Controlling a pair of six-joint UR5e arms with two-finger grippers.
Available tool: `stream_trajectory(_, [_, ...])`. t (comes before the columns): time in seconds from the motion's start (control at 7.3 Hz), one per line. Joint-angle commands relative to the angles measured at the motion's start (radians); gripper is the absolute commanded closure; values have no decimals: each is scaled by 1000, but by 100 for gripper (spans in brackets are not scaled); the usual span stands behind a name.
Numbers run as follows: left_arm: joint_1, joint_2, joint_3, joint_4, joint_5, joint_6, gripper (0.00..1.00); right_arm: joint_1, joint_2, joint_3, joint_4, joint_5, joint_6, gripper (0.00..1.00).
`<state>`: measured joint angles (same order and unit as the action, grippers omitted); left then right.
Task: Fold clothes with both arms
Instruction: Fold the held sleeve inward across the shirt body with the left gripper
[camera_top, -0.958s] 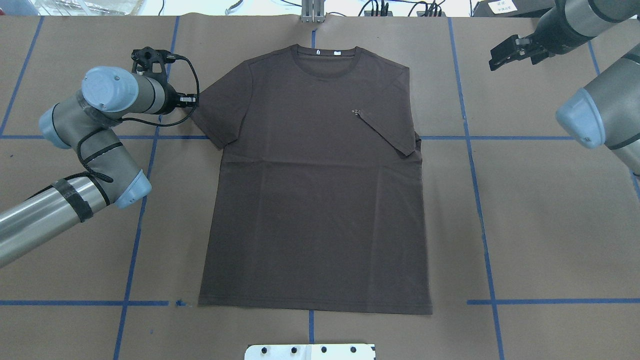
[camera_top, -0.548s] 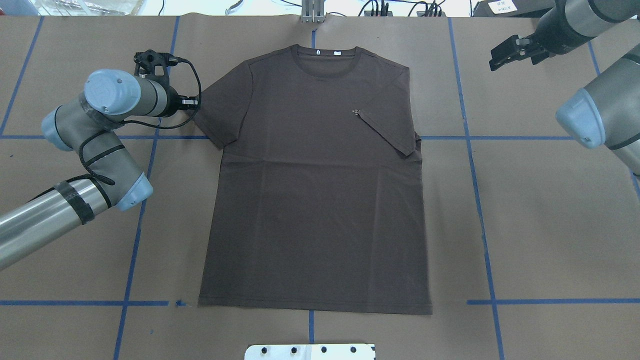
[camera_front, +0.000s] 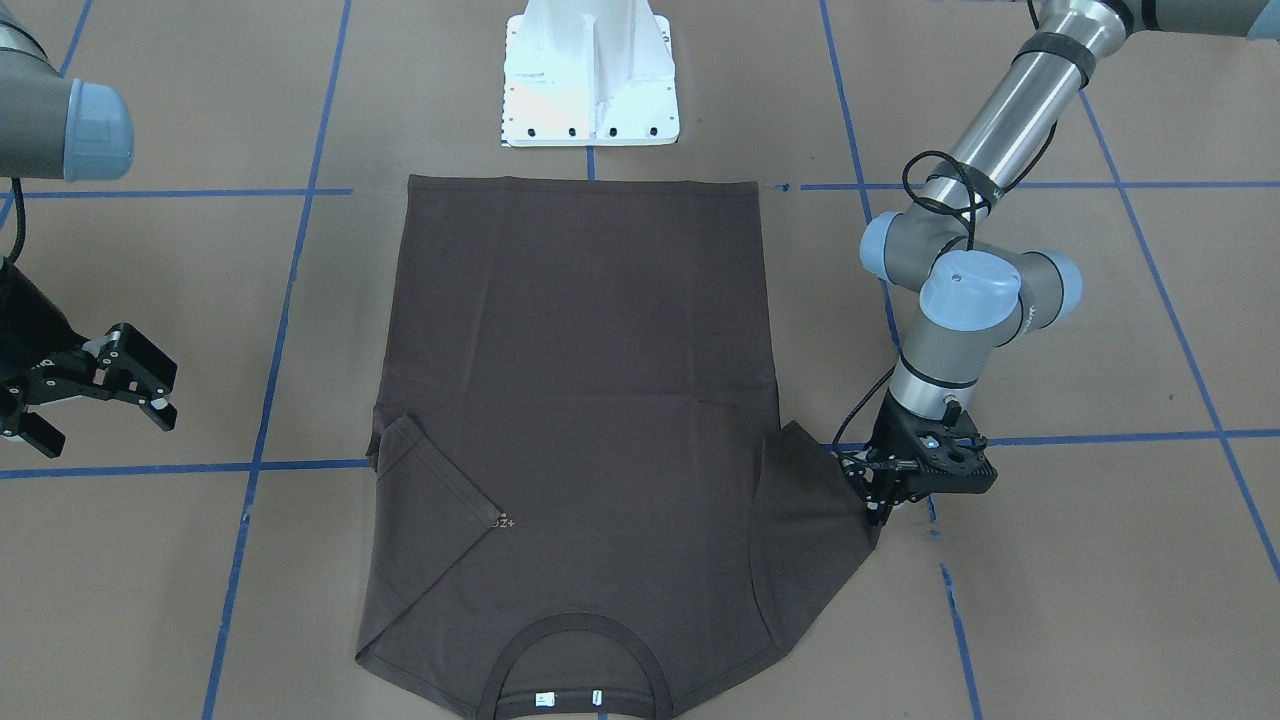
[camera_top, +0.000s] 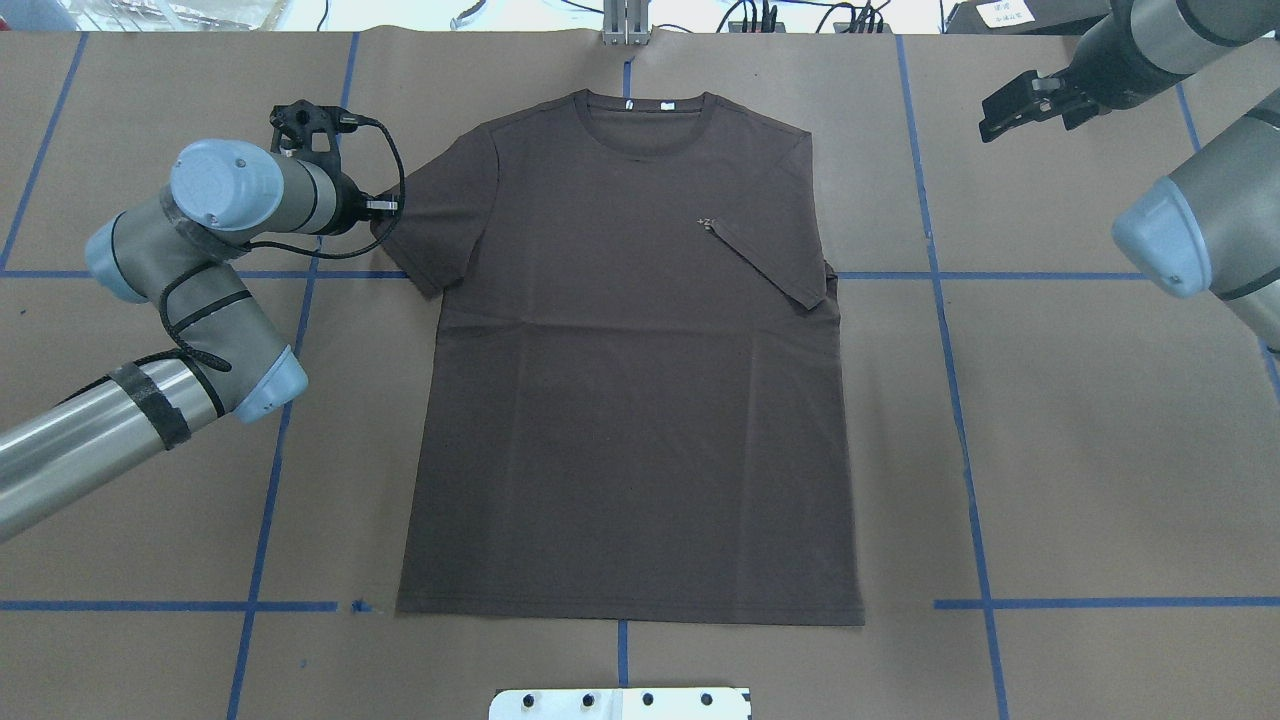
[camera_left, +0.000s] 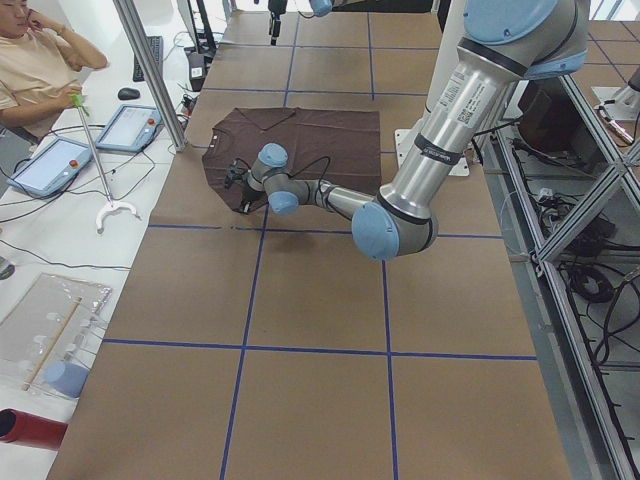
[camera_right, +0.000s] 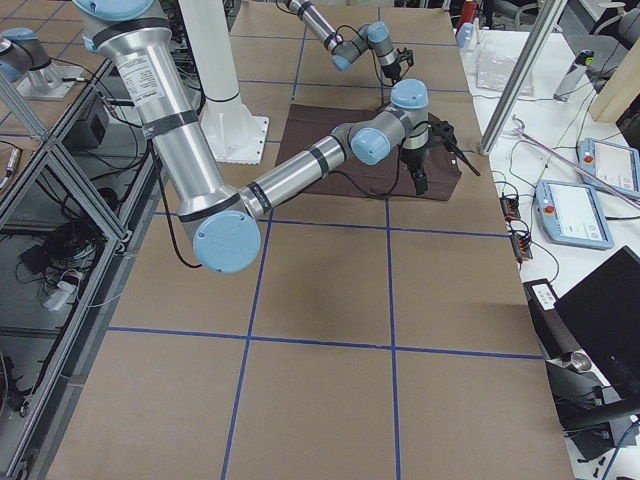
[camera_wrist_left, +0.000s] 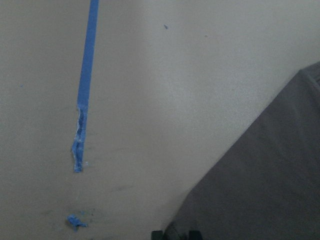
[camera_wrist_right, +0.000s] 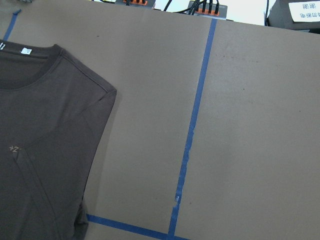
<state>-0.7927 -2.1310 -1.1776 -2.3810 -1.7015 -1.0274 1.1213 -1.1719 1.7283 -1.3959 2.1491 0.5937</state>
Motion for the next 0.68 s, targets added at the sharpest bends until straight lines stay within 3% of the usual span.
stream_trajectory(0.0, [0,-21,-31,22,-4,-6,100,0,1,-1,0,0,2,0])
stream_trajectory(0.14, [1,-47,-31,29,-7,-55,100,0,1,-1,0,0,2,0])
stream_trajectory(0.55, [42,-234,-62,325,-7,-231,100,0,1,-1,0,0,6,0])
